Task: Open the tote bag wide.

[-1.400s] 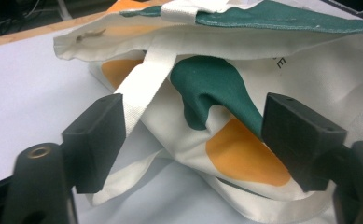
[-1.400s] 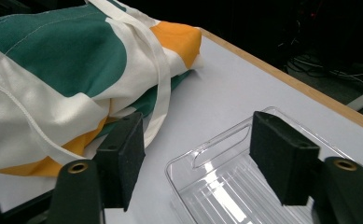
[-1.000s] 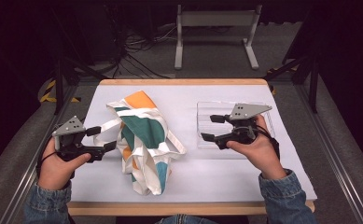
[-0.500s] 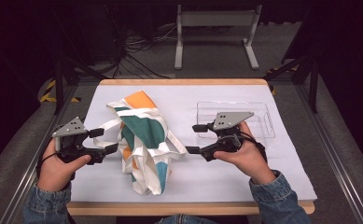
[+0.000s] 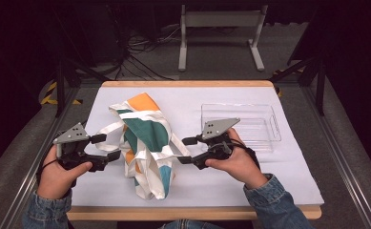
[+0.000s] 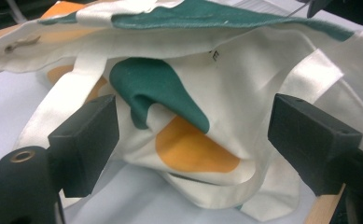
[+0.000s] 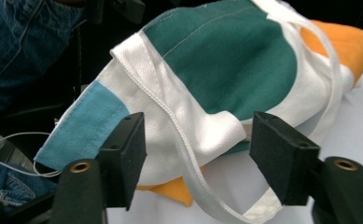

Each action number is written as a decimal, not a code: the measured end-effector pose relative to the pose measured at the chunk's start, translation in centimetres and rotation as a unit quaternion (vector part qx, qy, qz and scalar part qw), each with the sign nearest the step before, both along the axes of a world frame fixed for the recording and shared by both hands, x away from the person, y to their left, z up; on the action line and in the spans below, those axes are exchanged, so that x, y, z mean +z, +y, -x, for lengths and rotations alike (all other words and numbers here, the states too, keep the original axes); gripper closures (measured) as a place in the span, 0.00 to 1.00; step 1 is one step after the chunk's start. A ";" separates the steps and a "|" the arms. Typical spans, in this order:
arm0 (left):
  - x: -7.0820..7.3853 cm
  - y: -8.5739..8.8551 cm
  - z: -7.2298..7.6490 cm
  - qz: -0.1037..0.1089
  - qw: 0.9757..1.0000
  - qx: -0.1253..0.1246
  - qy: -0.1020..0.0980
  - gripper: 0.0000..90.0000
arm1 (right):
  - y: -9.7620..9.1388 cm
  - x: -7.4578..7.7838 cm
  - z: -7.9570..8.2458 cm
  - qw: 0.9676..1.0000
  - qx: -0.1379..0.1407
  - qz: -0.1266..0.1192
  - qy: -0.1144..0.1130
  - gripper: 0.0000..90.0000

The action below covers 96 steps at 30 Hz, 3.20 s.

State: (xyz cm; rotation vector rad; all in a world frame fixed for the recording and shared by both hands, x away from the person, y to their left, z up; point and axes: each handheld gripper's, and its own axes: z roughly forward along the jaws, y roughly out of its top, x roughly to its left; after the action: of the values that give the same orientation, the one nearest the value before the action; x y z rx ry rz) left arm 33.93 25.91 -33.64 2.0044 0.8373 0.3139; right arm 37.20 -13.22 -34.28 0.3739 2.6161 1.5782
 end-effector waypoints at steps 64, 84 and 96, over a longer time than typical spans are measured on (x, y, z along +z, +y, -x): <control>1.5 -1.2 2.1 -0.024 0.994 -0.099 -0.044 0.97 | -6.2 2.8 1.1 0.998 -0.063 -0.018 -0.011 0.97; 1.9 1.3 2.7 -0.035 0.996 -0.072 -0.033 0.97 | -9.9 0.9 2.2 0.995 -0.100 0.003 0.025 0.97; 2.2 1.8 3.1 -0.044 0.996 -0.077 -0.019 0.97 | -10.9 -0.1 2.7 0.994 -0.102 0.013 0.043 0.97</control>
State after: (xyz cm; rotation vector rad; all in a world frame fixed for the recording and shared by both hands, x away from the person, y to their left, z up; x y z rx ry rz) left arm 30.85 27.73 -31.47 2.1239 0.6500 0.3032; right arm 34.46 -24.10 -34.36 0.6969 2.5594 1.4912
